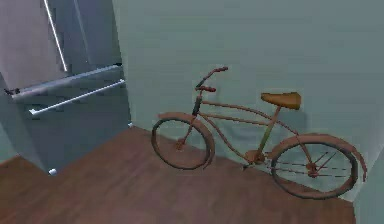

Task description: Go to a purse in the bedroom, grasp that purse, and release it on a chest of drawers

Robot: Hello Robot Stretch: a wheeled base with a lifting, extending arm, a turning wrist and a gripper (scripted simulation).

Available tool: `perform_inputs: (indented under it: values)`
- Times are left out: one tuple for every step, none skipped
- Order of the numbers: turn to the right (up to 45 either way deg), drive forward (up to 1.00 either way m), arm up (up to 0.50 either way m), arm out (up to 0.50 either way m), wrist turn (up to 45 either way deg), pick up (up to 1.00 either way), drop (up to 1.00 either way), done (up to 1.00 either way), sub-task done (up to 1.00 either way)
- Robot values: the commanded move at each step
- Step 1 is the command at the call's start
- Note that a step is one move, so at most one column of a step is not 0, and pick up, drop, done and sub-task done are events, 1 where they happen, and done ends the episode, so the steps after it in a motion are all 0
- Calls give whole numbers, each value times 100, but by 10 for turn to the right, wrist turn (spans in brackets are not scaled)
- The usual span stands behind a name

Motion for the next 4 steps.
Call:
perform_inputs:
  values:
    - [-450, 0, 0, 0, 0, 0, 0, 0, 0]
    - [-120, 0, 0, 0, 0, 0, 0, 0, 0]
    - [0, 5, 0, 0, 0, 0, 0, 0, 0]
    - [-420, 0, 0, 0, 0, 0, 0, 0, 0]
